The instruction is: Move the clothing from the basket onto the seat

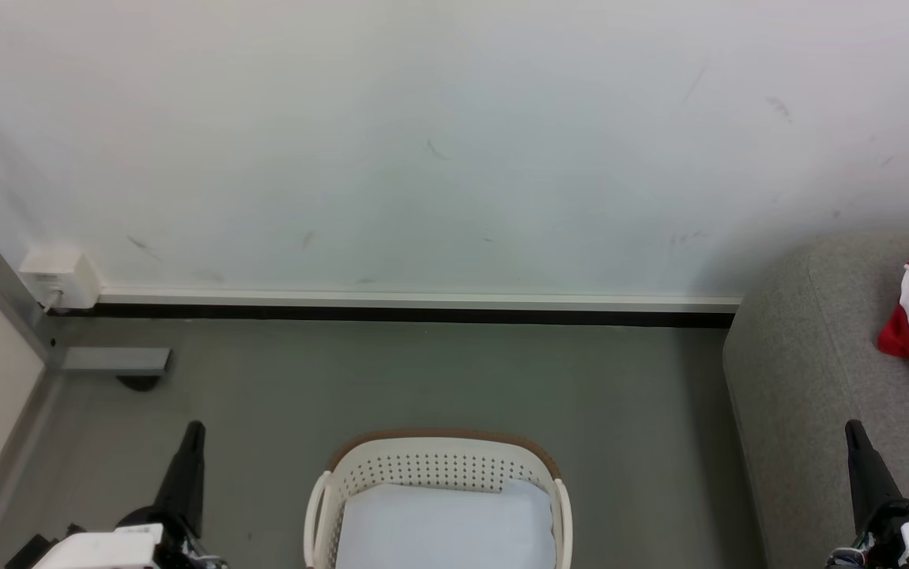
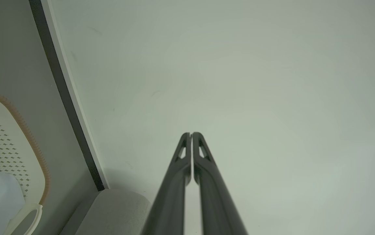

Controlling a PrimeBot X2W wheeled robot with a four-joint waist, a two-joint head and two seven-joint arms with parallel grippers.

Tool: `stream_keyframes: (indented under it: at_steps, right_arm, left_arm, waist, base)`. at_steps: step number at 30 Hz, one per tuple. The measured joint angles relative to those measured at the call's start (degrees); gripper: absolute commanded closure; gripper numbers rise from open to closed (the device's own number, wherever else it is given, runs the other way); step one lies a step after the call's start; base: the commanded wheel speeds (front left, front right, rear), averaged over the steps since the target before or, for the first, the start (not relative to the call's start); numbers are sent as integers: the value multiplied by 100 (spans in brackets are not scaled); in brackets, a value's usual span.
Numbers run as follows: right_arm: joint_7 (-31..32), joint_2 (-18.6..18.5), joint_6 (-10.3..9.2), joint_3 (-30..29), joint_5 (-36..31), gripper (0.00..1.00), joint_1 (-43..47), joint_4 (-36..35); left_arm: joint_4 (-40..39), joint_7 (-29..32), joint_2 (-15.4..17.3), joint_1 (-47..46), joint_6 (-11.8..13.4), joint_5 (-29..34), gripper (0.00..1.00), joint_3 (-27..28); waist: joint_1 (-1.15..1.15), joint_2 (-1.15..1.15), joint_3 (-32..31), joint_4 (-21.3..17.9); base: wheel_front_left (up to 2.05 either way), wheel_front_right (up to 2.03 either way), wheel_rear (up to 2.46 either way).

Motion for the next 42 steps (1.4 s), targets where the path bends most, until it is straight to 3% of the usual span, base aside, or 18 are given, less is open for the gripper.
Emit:
stream_keyframes:
  at_steps: [42]
  right_arm:
    - [0,0,0,0,0,100,-1,0]
  left_arm:
    - [-1,0,0,0,0,0,100,0]
  waist:
    - [0,0,0,0]
  base:
    - [0,0,0]
